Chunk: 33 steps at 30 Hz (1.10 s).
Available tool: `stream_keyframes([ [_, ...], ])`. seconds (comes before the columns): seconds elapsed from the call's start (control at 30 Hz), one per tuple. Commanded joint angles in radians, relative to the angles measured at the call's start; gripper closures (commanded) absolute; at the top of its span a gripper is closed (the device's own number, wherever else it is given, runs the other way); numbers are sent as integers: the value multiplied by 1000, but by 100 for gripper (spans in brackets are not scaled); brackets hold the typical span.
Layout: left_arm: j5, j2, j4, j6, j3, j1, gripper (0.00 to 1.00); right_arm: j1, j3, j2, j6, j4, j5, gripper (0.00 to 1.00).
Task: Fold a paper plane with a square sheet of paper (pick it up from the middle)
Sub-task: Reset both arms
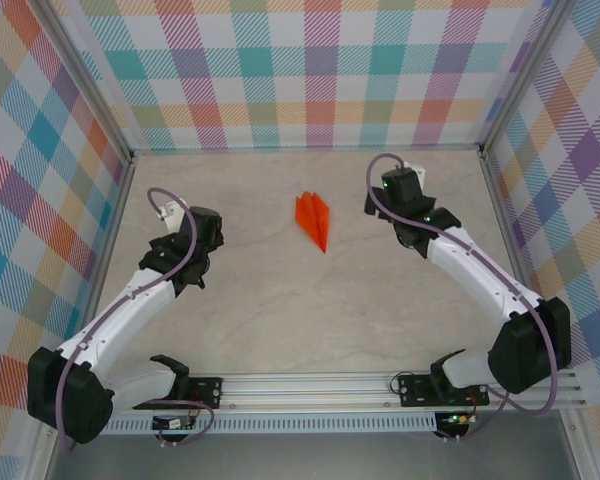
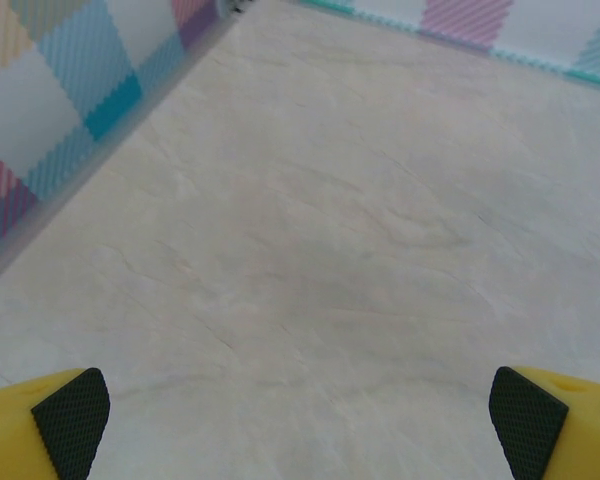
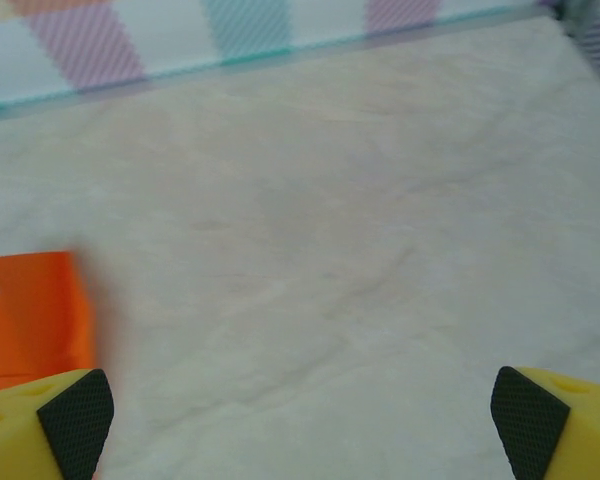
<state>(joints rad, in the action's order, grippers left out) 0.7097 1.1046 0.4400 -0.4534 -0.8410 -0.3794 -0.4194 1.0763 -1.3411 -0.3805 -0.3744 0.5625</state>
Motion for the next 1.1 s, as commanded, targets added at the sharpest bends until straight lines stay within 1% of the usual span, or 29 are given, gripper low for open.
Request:
stream_keyframes([
  [0.0,87,-47,-172,126,107,58,0,61,-181,78,95,207,106,0],
  [0.07,77,-65,-299,191,187,84,0,101,-295,119,125,317,126,0],
  [0.13,77,-66,-404,225,256,102,0,138,-367,137,137,367,125,0],
  [0.23,25,-51,-554,264,339,141,0,173,-462,108,161,479,123,0],
  [0.33,-75,-7,-733,333,415,183,0,178,-517,52,206,601,120,0],
  [0.4,-174,25,-846,367,458,212,0,181,-553,16,254,716,94,0],
  [0.47,-269,70,-976,394,504,234,0,197,-573,-25,291,806,34,0],
  [0.53,-330,116,-1062,428,526,249,0,216,-587,-63,322,892,-40,0],
  [0.67,-465,183,-1154,481,524,282,0,246,-595,-111,414,1014,-178,0],
  [0.7,-488,197,-1178,483,526,290,0,260,-601,-123,416,1045,-218,0],
  [0.73,-508,214,-1196,483,522,298,0,285,-595,-134,404,1038,-266,0],
  [0.83,-592,247,-1185,476,494,316,0,332,-613,-141,385,1068,-370,0],
  [0.87,-618,273,-1221,476,499,319,0,345,-626,-141,384,1091,-403,0],
  [0.97,-640,370,-1310,479,496,320,0,364,-641,-143,383,1115,-465,0],
  [1.07,-642,422,-1304,480,466,321,0,374,-639,-147,386,1115,-501,0],
])
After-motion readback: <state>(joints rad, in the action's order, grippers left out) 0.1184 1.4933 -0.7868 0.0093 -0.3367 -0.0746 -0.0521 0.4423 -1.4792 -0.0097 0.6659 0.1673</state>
